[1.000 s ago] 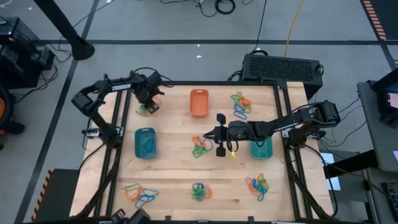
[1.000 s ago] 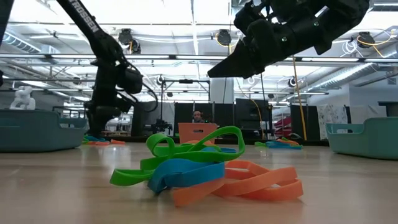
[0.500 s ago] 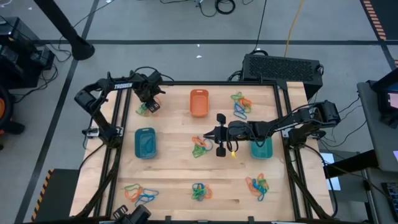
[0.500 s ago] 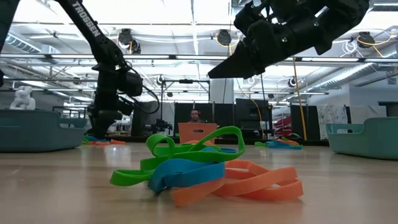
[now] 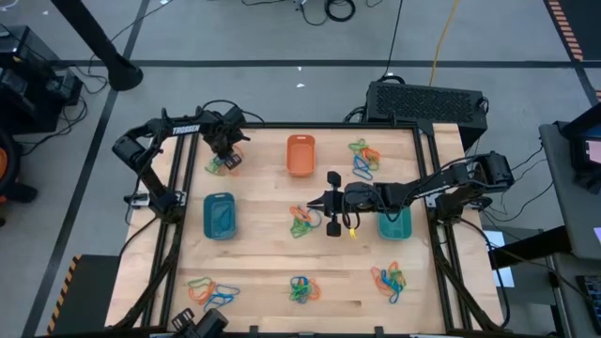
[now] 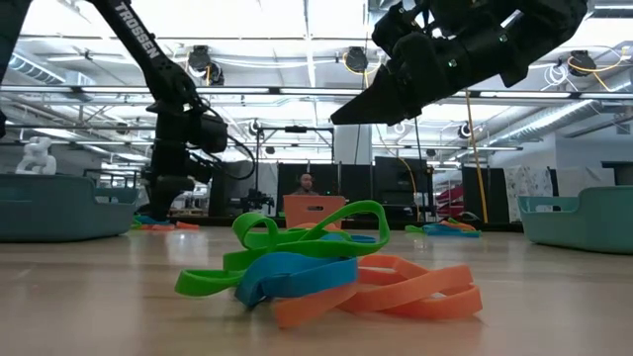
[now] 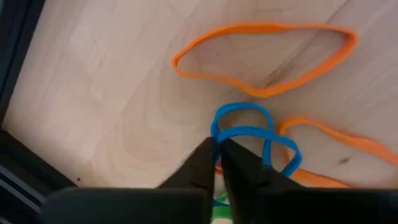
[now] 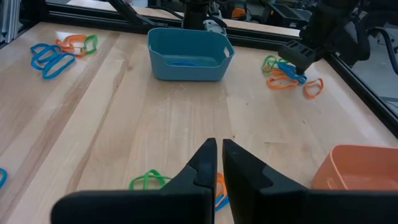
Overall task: Sort rubber bands into baskets
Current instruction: Put the blue rubber band into the blue bin
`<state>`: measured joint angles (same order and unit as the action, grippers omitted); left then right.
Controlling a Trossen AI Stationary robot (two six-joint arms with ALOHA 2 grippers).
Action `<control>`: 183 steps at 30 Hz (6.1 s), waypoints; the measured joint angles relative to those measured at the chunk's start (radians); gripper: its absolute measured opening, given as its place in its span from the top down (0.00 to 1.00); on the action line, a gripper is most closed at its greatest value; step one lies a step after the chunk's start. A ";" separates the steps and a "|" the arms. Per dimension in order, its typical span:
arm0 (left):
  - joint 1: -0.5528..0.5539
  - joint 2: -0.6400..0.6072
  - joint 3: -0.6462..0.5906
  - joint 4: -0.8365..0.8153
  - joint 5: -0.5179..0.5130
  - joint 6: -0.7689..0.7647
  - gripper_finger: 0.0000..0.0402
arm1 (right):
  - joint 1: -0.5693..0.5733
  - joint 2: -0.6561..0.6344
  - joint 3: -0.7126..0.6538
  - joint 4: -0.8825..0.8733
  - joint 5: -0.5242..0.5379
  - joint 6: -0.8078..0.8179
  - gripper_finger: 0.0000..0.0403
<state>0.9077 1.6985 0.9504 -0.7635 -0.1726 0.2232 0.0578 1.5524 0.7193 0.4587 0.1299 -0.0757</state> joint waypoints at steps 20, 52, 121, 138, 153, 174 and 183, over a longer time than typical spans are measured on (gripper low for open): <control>-0.146 -0.348 0.000 -0.145 0.080 -0.061 0.99 | 0.000 0.000 0.000 0.000 0.000 0.003 0.96; -0.946 -0.549 -0.025 -0.475 0.117 -1.053 1.00 | 0.003 0.000 0.000 0.039 0.000 0.050 0.96; -1.429 -0.381 0.026 0.040 0.273 -1.013 0.64 | 0.042 -0.155 0.089 -0.423 0.000 0.243 0.96; -1.659 -0.150 0.026 0.258 0.358 -1.500 0.64 | 0.145 -0.155 0.089 -0.276 -0.006 0.326 0.96; -1.694 -0.024 0.025 0.250 0.361 -1.519 0.64 | 0.199 -0.155 0.089 -0.174 -0.005 0.318 0.96; -1.696 0.056 0.024 0.292 0.376 -1.491 0.64 | 0.198 -0.155 0.089 -0.171 0.000 0.270 0.96; -1.695 0.056 0.024 0.239 0.376 -1.479 0.84 | 0.198 -0.155 0.089 -0.167 0.000 0.271 0.96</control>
<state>-0.7868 1.7546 0.9749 -0.5243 0.2035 -1.2561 0.2554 1.3975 0.8078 0.2920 0.1298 0.1955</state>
